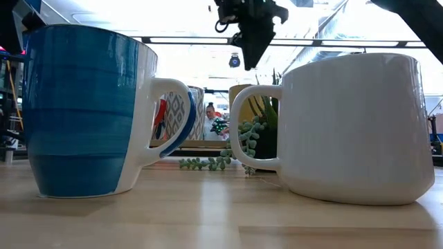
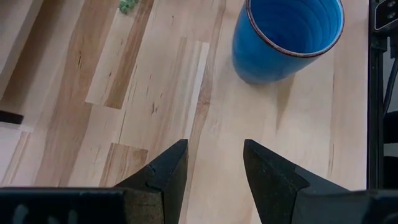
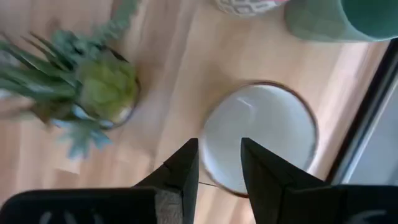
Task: Place coffee mugs
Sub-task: Put the yellow mug on the shelf
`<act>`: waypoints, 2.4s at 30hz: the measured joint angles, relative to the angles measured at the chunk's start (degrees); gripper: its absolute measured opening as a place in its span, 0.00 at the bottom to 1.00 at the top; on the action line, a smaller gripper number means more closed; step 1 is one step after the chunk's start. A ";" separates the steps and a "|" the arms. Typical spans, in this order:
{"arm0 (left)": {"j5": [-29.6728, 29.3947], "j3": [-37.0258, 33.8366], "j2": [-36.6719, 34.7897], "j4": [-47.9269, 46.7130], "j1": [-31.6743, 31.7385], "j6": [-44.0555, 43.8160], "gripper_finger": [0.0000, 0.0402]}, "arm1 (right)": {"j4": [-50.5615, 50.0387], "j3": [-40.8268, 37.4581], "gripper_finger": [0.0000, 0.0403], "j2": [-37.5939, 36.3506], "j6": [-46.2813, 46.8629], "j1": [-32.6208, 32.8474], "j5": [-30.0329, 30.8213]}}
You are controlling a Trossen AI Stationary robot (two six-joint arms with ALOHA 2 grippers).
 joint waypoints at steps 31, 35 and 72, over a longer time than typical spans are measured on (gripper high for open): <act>7.74 -0.02 0.00 -0.16 -0.02 0.52 0.37 | -0.05 -1.68 0.24 -17.69 35.08 12.71 5.40; 7.74 -0.02 0.00 -0.17 -0.02 0.55 0.37 | 1.96 -4.32 0.24 -20.41 35.93 15.03 5.64; 10.10 -0.04 -0.02 -0.15 -0.02 0.39 0.37 | 33.88 -52.20 0.24 -28.55 56.39 5.54 12.87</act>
